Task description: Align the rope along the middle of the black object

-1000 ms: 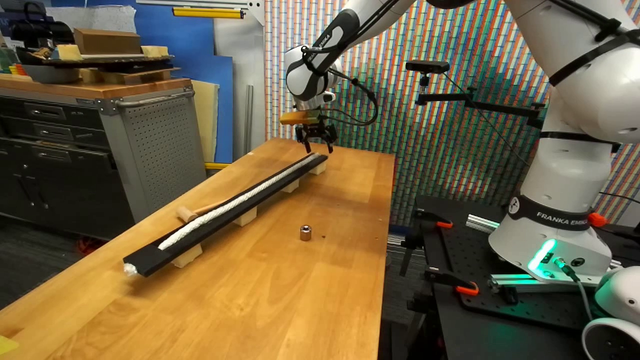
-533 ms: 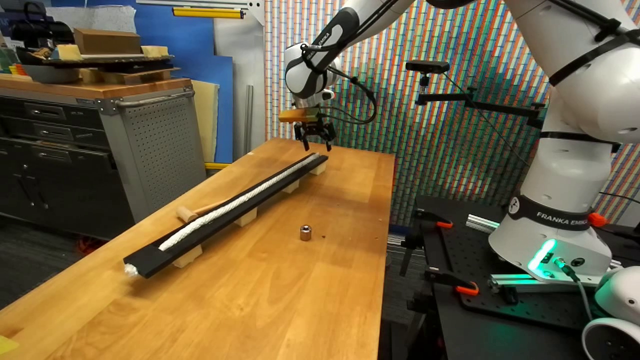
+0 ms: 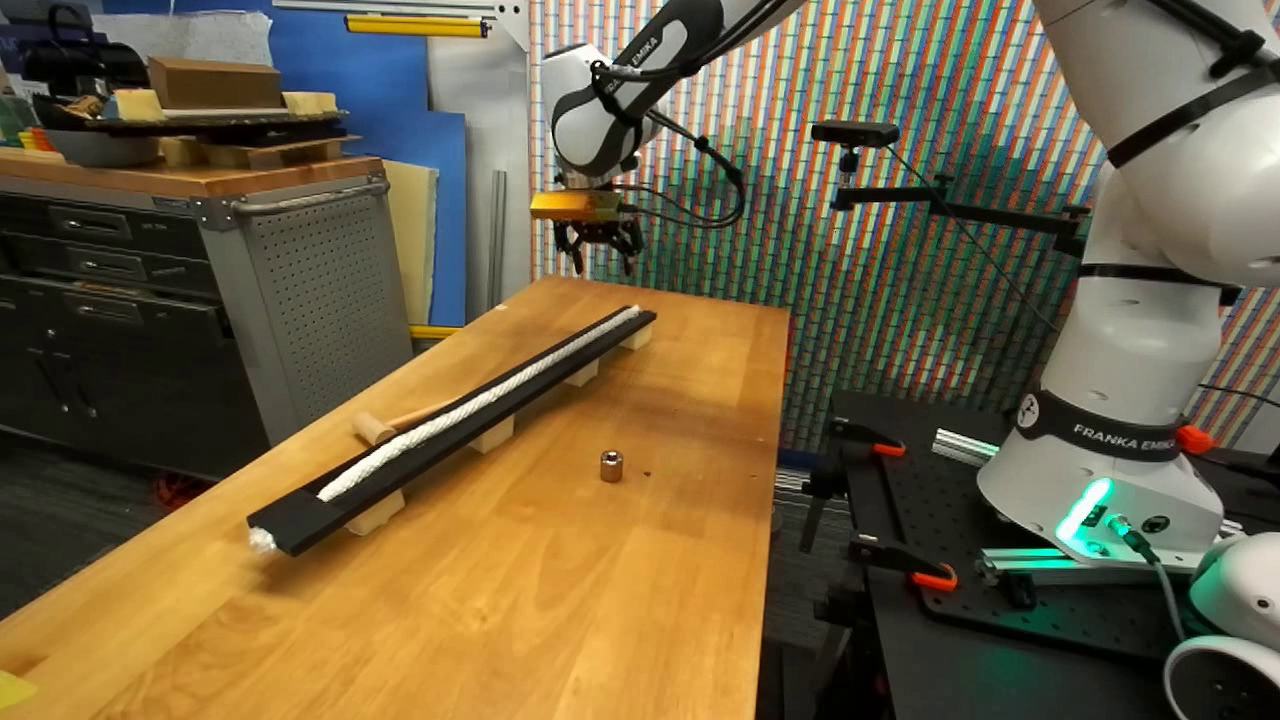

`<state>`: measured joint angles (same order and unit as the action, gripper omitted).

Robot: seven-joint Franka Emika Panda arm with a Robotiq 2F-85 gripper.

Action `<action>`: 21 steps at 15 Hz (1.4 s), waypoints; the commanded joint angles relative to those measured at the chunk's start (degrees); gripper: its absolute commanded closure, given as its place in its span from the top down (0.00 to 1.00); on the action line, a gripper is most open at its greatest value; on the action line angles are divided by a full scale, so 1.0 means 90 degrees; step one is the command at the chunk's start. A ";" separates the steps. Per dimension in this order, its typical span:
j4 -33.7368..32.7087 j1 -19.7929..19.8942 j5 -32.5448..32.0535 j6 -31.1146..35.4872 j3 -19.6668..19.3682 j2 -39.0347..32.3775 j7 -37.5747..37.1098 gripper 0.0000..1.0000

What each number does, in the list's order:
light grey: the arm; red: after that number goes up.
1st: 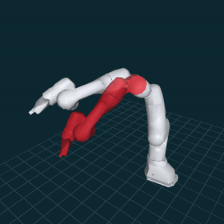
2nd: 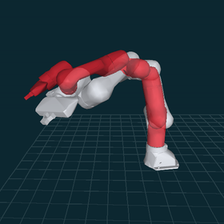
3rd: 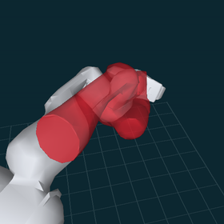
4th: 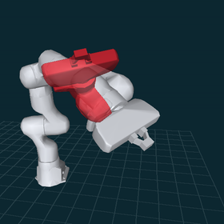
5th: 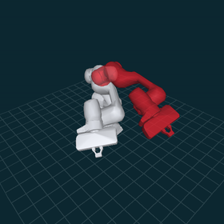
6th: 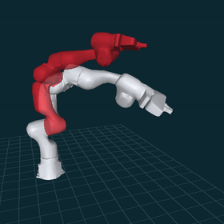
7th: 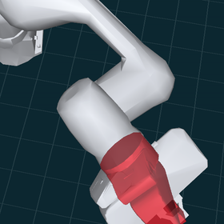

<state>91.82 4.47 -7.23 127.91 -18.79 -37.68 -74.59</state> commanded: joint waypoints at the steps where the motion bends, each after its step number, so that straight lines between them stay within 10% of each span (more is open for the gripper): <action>1: 0.0328 -0.0145 -0.0421 0.0492 0.0150 0.0481 0.0638 1.00; 11: 0.1125 0.0062 0.0126 0.1848 0.0848 0.1227 0.3342 1.00; 21: 0.1267 0.0359 0.1256 0.0108 0.1194 0.1649 0.6443 1.00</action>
<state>103.14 6.58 3.16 135.03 -8.84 -24.60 -22.95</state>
